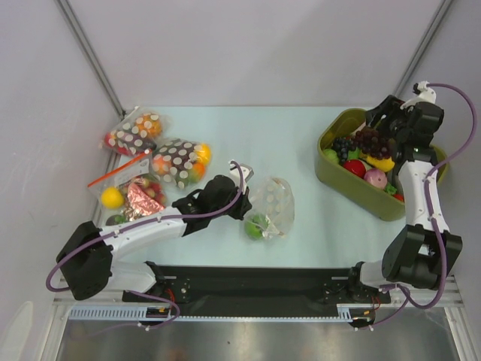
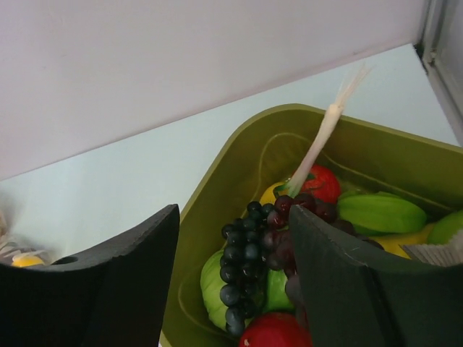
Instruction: Open the zip-top bag and remove the fake food
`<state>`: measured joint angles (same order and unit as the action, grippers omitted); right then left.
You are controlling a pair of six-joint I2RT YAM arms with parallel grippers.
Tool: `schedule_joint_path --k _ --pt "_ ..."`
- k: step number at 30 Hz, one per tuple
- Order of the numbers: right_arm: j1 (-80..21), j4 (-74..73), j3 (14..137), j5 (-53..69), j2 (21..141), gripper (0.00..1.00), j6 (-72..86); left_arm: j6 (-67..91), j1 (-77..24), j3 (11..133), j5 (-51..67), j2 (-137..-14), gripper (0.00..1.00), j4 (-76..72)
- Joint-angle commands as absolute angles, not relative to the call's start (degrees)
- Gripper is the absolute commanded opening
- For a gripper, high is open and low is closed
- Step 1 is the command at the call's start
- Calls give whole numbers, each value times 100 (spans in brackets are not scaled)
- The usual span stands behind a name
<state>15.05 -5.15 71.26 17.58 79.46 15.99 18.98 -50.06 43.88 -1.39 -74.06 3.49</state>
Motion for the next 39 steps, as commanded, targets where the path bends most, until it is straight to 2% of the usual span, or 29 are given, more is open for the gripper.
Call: schedule_joint_path --k 1,7,13,16,17,19,22,24,27,32,39 --pt "1485 -588 7374 1214 7279 69 1380 1828 -4983 4438 -211 -7181 0 351" --pt "1485 -852 7260 606 6276 71 1116 1793 -4983 4509 -237 -7163 0 378" --pt "1284 -1177 7084 1412 5574 70 1327 1775 -4983 4641 -246 -7181 0 422" --pt "784 -1362 6970 1966 5423 64 1441 1775 -4983 4667 -246 -7163 1 431" --pt "617 -1371 6831 2091 5388 57 1459 1775 -4983 4676 -246 -7163 0 431" --pt "19 -1362 6663 2319 5335 51 1511 1784 -4983 4684 -255 -7163 0 431" --pt "-798 -1371 6285 2871 5326 38 1608 1802 -4975 4676 -255 -7146 0 422" --pt "-1341 -1284 5970 3136 5370 27 1784 1810 -4983 4676 -264 -7145 0 413" --pt "-1940 -1152 5635 3384 5388 17 1898 1811 -4983 4684 -272 -7137 0 413" --pt "-3231 -1011 4950 3156 5528 14 1969 1802 -4983 4728 -220 -7181 0 378" --pt "-3770 -1143 4448 2356 5985 13 1925 1802 -4983 4729 -141 -7225 0 273"
